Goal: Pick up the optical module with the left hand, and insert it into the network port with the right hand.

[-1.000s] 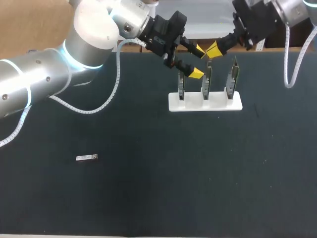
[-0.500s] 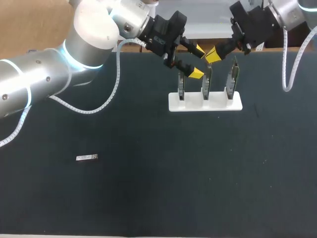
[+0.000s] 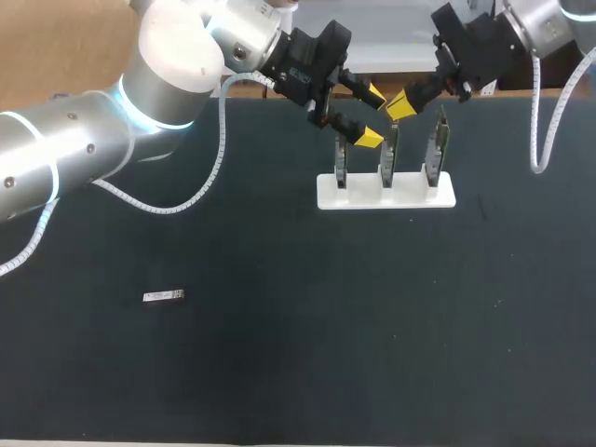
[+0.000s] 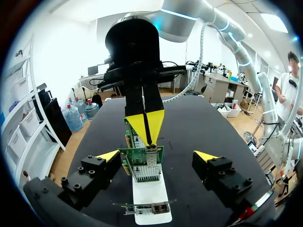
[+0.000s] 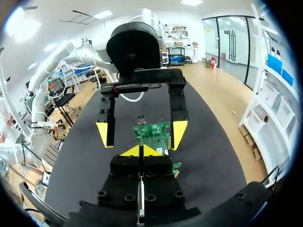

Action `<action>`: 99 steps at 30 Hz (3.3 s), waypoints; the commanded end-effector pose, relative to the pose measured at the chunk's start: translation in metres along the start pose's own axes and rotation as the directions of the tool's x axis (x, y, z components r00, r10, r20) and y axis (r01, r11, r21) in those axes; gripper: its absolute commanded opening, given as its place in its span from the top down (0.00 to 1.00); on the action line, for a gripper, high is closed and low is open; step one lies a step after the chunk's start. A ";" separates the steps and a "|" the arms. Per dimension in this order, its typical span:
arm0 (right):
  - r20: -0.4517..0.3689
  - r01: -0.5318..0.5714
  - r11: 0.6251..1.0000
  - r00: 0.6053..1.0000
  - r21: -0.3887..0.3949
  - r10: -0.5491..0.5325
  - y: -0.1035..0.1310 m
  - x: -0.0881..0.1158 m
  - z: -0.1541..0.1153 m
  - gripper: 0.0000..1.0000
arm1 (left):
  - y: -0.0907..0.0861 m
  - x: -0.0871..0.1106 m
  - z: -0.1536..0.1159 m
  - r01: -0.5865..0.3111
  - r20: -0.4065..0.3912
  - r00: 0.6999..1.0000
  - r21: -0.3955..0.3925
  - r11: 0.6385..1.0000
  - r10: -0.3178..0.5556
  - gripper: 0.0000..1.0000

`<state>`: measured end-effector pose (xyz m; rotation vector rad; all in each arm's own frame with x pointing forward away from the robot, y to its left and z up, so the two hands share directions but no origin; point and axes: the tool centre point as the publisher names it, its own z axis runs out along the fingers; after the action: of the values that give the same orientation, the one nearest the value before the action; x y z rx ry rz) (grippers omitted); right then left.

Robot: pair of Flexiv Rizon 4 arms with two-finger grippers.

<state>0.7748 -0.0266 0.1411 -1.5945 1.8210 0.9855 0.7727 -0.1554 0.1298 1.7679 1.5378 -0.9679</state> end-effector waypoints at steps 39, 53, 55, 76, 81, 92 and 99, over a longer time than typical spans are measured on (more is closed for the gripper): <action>0.134 0.149 0.989 0.980 -0.022 -0.145 0.005 0.040 -0.117 1.00 | 0.002 0.000 0.000 -0.001 -0.002 1.000 0.004 1.000 0.001 0.00; 0.060 0.189 0.982 0.980 -0.019 -0.188 0.012 0.057 -0.108 1.00 | 0.002 0.000 0.000 -0.001 -0.002 1.000 0.004 1.000 0.001 0.00; 0.053 0.190 0.982 0.981 -0.016 -0.188 0.012 0.058 -0.106 1.00 | 0.002 0.000 0.000 -0.001 -0.002 1.000 0.004 1.000 0.001 0.00; 0.023 0.195 0.981 0.980 0.021 -0.195 0.008 0.062 -0.087 1.00 | 0.002 0.000 0.000 -0.001 -0.002 1.000 0.004 1.000 0.001 0.00; 0.022 0.189 0.981 0.982 0.033 -0.190 0.005 0.061 -0.085 1.00 | 0.002 0.000 0.000 -0.001 -0.002 1.000 0.004 1.000 0.001 0.00; 0.027 0.178 0.983 0.983 0.045 -0.180 0.001 0.061 -0.082 1.00 | 0.002 0.000 0.000 -0.001 -0.002 1.000 0.004 1.000 0.001 0.00; 0.033 0.178 0.983 0.983 0.045 -0.180 0.000 0.058 -0.081 1.00 | 0.002 0.000 0.000 -0.001 -0.002 1.000 0.004 1.000 0.001 0.00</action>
<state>0.7719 -0.1268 0.1440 -1.6715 1.6305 0.8867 0.7727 -0.1554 0.1298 1.7679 1.5377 -0.9680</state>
